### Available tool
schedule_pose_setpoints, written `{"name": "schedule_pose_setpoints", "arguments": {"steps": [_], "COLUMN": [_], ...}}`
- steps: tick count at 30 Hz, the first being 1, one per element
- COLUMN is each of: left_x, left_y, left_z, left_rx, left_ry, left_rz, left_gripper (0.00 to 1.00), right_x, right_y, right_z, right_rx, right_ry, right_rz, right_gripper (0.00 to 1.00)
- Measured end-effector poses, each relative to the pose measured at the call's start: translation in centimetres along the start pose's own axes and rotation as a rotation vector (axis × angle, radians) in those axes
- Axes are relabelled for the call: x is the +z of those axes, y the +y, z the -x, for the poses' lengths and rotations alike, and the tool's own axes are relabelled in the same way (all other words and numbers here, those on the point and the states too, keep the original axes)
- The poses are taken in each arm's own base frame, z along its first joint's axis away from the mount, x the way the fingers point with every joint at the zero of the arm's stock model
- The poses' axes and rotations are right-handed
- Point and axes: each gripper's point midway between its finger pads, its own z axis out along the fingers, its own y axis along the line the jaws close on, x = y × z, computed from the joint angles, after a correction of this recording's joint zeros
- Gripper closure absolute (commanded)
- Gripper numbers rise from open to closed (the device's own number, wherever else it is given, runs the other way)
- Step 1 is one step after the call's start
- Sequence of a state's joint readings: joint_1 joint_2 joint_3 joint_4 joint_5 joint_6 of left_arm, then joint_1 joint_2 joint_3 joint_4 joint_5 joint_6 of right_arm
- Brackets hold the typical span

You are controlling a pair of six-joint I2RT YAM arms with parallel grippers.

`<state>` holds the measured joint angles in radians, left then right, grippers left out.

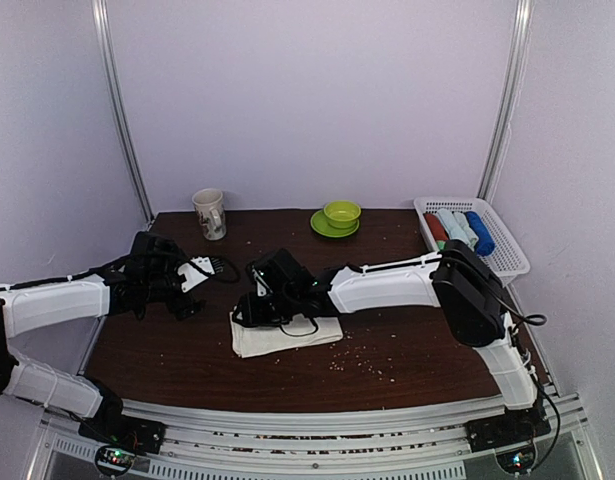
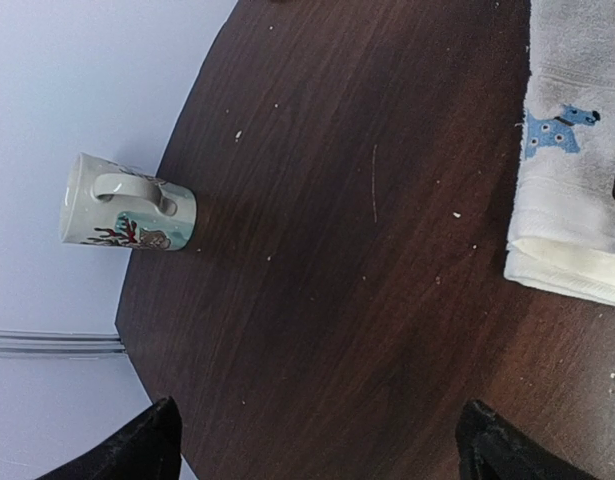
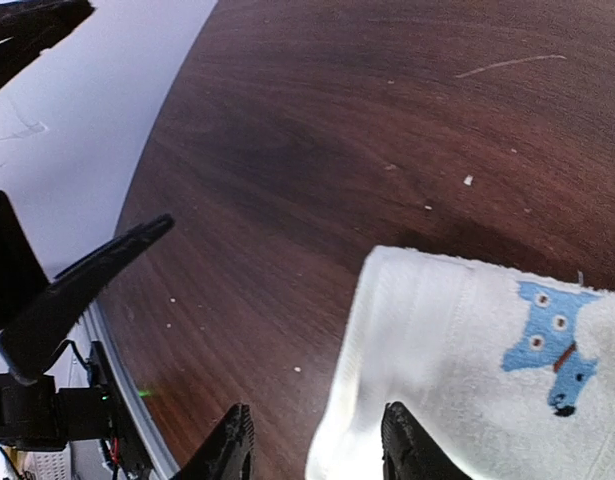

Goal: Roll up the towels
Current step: Fold the towel at the center of the board.

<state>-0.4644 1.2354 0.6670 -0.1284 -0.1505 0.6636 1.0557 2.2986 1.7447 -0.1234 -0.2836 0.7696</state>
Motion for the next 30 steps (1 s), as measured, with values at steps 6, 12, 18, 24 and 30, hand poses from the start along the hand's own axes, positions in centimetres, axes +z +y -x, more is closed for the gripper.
{"name": "schedule_pose_setpoints", "arguments": {"steps": [6,12,18,24,30], "left_x": [0.1,1.2,1.6,2.4,4.2], "left_y": [-0.1,-1.3,0.1,-2.0,-7.8], "left_z": [-0.1,0.3,6.4,10.1,8.2], "left_rx": [0.001,-0.013,-0.072,-0.061,-0.033], "left_ry": [0.003,0.006,-0.127,-0.202,-0.127], "left_rz": [-0.003,-0.086,-0.214,-0.346,-0.523], "left_gripper": [0.02,0.12,0.74,1.0,1.0], "right_x": [-0.1,-3.4,-11.5,-15.1,-13.1], "right_y": [2.1,0.0,-5.3,-10.2,-11.4], "right_z": [0.2,-0.1,3.2,4.7,2.3], "right_rx": [0.0,-0.015,-0.006,0.007,-0.004], "right_ry": [-0.012,-0.034,-0.17,-0.246,-0.174], "right_rz": [0.107,0.038,-0.09,-0.171,-0.145], "right_gripper": [0.55,0.48,0.37,0.32,0.36]}}
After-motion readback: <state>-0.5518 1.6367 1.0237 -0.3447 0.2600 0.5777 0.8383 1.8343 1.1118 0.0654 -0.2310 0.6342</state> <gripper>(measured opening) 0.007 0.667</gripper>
